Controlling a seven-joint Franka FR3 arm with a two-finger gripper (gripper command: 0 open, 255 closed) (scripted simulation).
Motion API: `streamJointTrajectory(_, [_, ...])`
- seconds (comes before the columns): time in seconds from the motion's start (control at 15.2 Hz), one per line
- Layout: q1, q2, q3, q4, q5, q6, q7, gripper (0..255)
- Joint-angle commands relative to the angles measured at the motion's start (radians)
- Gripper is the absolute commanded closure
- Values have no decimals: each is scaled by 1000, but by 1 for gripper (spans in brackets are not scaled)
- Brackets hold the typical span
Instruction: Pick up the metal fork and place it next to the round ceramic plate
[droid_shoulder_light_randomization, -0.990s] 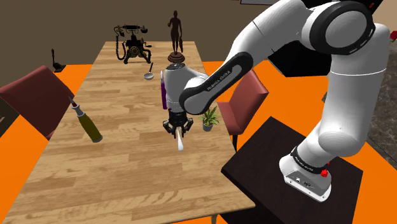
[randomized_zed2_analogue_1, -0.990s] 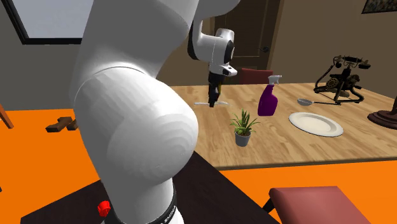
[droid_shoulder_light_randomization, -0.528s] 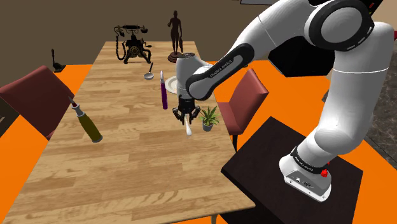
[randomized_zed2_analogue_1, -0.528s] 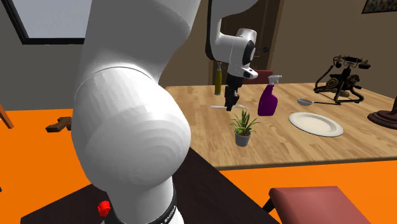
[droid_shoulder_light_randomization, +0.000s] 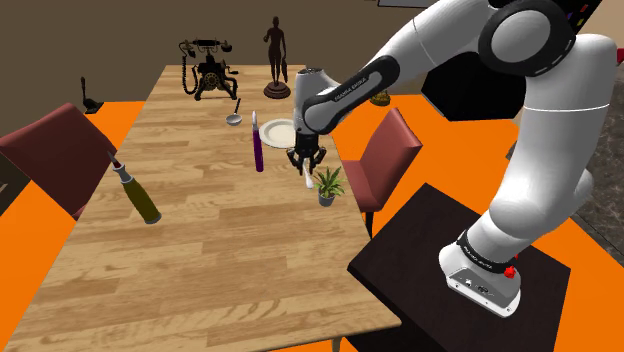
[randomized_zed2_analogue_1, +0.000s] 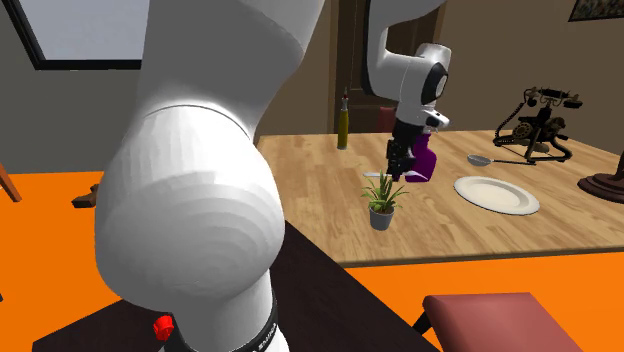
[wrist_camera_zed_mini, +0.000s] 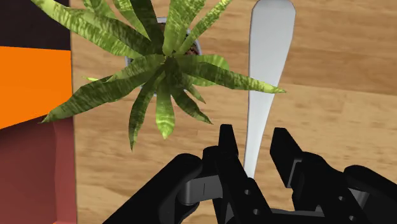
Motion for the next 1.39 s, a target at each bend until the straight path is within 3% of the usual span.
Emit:
streamJointTrajectory(0.0, [-23,19,-15,27,-6,-12,-38,255])
streamJointTrajectory(0.73, [-142,149,-91,266,-35,-135,-239,255])
streamJointTrajectory(1.32, [-201,333,-146,603,-59,-292,-386,255])
